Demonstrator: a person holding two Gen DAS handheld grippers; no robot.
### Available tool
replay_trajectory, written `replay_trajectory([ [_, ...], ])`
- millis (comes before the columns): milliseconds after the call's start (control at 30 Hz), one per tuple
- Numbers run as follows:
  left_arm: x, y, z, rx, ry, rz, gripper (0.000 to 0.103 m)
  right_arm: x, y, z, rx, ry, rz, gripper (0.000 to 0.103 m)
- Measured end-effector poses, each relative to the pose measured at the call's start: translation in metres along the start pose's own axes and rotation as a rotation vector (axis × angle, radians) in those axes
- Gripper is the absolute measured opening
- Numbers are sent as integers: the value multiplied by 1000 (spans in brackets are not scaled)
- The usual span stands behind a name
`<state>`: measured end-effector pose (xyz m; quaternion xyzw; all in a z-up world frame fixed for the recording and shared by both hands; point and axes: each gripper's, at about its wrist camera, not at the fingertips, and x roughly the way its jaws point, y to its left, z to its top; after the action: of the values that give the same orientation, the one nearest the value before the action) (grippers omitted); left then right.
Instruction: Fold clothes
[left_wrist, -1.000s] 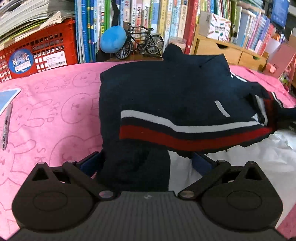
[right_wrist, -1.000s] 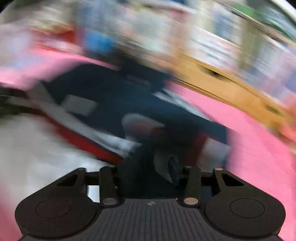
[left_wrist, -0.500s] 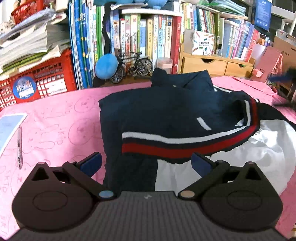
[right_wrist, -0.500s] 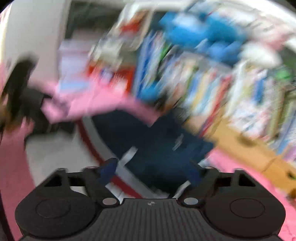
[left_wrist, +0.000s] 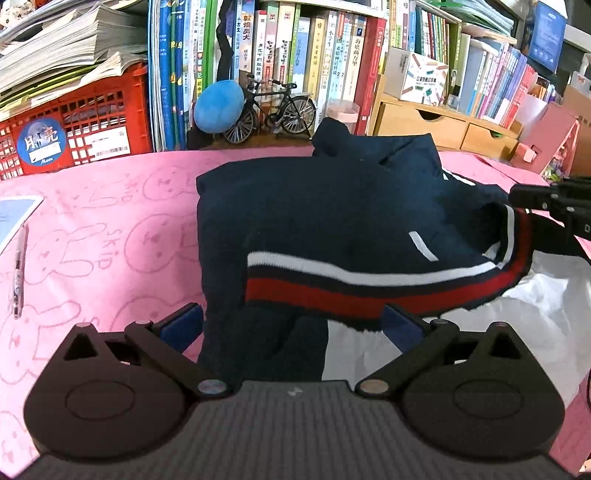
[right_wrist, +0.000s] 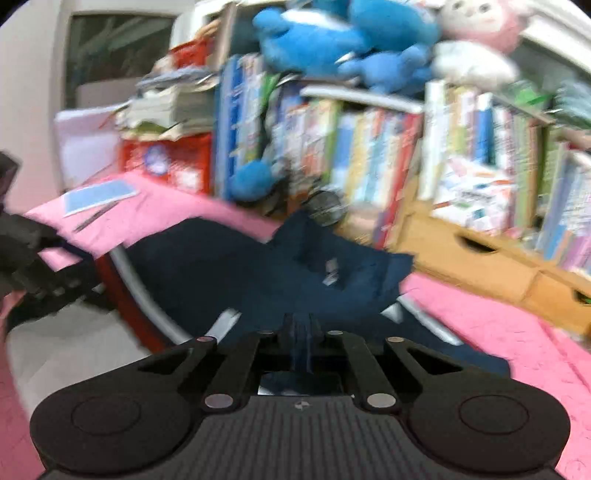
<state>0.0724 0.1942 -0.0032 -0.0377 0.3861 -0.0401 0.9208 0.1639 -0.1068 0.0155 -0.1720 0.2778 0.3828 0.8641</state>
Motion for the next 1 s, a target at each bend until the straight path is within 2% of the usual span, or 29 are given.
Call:
replay_trajectory([
  [67,1,-2,-1,9,2,-1,103,6,3,-5,-70,93,50,56],
  [100,2,-2,-1,14,6,-2,103,11,6,-9,-108,139,55,93],
  [133,3,-3,-3,15,12,0,103,19,12,-16,-140,178,45,99],
  [167,4,-3,-3,14,18,2,103,28,15,-23,-151,209,45,95],
  [200,6,-3,-4,12,24,4,103,35,17,-30,-110,218,55,86],
  [233,7,-3,-5,10,29,7,103,41,18,-35,-66,224,68,68],
  [267,8,-3,-5,10,31,9,103,40,17,-36,-17,214,96,56],
  [300,7,-4,-6,9,30,9,103,36,22,-33,-27,188,71,27],
  [333,6,-4,-6,9,28,9,103,32,27,-30,-40,161,45,19],
  [433,4,-5,-3,-1,18,11,103,23,38,-18,-56,43,-14,18],
  [533,3,-4,0,-23,-2,5,103,24,36,-7,-5,-41,-40,18],
  [567,3,-4,1,-32,-9,2,103,27,34,-6,9,-37,-50,19],
  [667,10,3,1,-66,-9,30,103,52,34,-12,-5,102,-55,31],
  [700,13,6,1,-78,-8,40,103,50,35,-15,-3,112,-47,37],
  [767,20,12,-1,-97,0,79,103,30,30,-18,19,36,-15,65],
  [800,24,18,-3,-117,8,84,103,23,20,-19,38,6,-40,87],
  [833,27,23,-5,-139,16,84,103,16,9,-19,57,-25,-65,93],
  [900,29,26,-6,-149,5,93,103,1,-11,-19,96,-86,-115,92],
  [933,29,27,-6,-153,-2,97,103,-4,-21,-19,111,-105,-148,79],
  [967,29,28,-7,-157,-9,102,103,6,-26,-19,102,-46,-222,65],
  [1000,30,26,-8,-152,-13,110,103,17,-29,-22,106,7,-221,42],
])
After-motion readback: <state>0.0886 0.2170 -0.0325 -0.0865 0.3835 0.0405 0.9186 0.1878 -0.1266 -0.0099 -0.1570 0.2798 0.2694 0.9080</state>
